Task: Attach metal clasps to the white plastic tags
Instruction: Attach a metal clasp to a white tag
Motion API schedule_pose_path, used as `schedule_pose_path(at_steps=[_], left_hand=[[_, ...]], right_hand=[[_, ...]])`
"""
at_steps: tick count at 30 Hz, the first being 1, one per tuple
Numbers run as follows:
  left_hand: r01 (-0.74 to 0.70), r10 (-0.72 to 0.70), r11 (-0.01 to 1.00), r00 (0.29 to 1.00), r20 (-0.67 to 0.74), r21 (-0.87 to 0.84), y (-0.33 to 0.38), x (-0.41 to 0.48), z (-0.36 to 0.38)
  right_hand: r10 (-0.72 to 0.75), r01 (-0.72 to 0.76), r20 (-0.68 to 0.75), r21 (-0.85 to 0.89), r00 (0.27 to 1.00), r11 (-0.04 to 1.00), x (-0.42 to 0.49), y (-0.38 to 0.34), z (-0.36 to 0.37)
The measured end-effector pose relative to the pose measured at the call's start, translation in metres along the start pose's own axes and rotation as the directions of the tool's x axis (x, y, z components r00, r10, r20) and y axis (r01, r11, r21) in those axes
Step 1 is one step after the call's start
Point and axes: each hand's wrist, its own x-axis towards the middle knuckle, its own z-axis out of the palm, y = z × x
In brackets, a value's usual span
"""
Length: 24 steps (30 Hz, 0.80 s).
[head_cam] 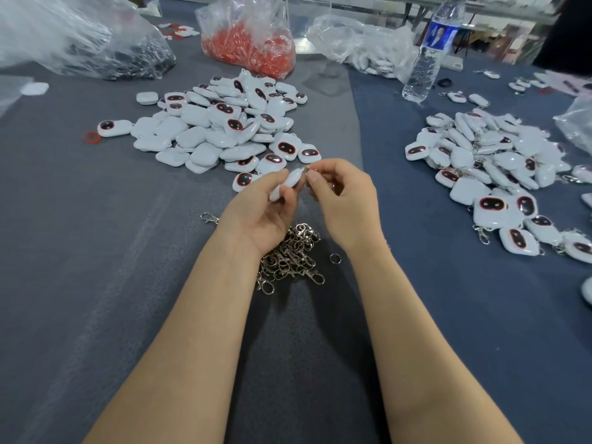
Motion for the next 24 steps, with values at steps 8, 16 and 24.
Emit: schedule_pose_path(at_steps=[8, 16, 24], left_hand=[[0.055, -0.053, 0.997, 0.998, 0.035, -0.055, -0.0006, -0.0037, 0.0020], [-0.112, 0.122, 0.976, 0.992, -0.042, 0.189, -0.0026, -0.0007, 0.0037], [-0.537, 0.680, 0.072, 0.643, 0.353, 0.841, -0.0098, 0.0018, 0.0008]], right_hand=[[-0.095, 0.092, -0.053, -0.065, 0.994, 0.994, -0.0025, 0.0018, 0.0029], [-0.196, 0.181, -0.073, -0.173, 0.978, 0.968, -0.0033, 0.0020, 0.0020], [-0.155, 0.172, 0.074, -0.382, 0.985, 0.908, -0.0006, 0.0086, -0.0012]])
